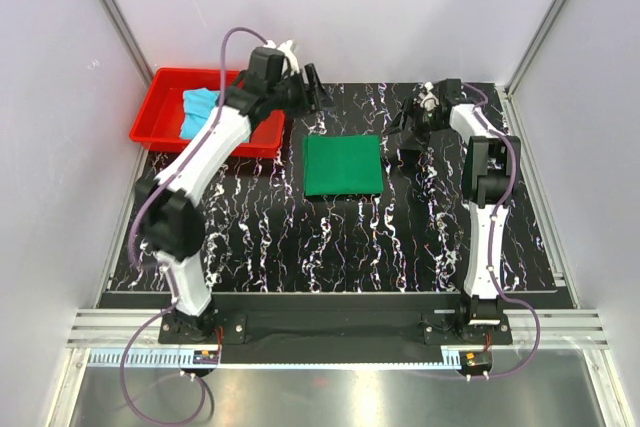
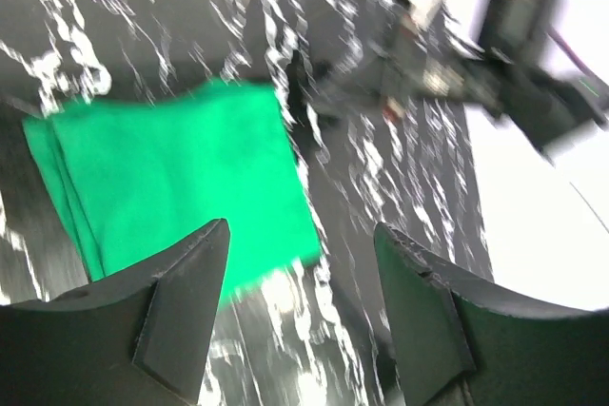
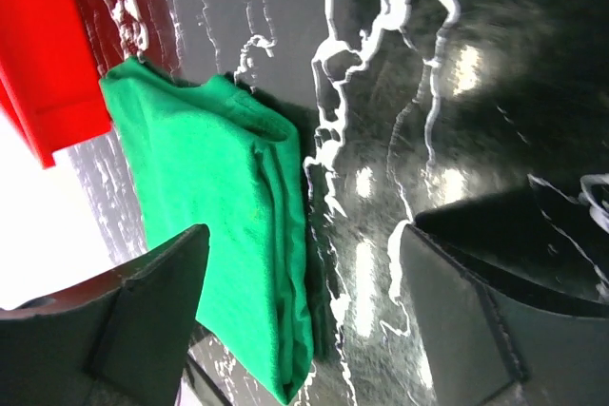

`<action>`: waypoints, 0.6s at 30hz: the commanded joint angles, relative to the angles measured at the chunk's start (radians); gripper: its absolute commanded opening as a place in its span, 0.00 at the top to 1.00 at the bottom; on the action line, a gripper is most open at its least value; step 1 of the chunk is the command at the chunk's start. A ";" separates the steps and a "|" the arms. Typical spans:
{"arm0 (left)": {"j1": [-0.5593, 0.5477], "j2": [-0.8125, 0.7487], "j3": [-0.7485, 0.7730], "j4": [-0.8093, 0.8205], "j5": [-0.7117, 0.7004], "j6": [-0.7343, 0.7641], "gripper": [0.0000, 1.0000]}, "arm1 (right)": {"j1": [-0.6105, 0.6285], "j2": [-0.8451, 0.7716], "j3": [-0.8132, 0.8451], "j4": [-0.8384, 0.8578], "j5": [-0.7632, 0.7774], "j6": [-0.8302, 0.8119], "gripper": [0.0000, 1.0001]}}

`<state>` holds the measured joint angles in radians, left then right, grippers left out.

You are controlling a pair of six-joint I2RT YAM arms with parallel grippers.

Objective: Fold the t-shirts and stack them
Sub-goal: Neatly place the folded tshirt to the corner

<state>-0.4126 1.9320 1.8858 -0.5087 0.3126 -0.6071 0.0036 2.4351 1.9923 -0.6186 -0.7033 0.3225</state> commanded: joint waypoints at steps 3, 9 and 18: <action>-0.064 -0.328 -0.264 -0.097 0.022 0.082 0.33 | 0.016 0.085 0.039 0.017 -0.117 -0.046 0.21; -0.097 -0.612 -0.513 -0.162 0.026 0.058 0.33 | 0.050 0.134 0.089 -0.013 -0.117 -0.045 0.24; -0.098 -0.811 -0.614 -0.293 -0.001 0.001 0.32 | 0.064 0.189 0.135 0.008 -0.117 0.010 0.34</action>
<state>-0.5117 1.1652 1.2663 -0.7723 0.3218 -0.5854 0.0532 2.5656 2.1094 -0.5949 -0.8841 0.3431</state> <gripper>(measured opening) 0.675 0.672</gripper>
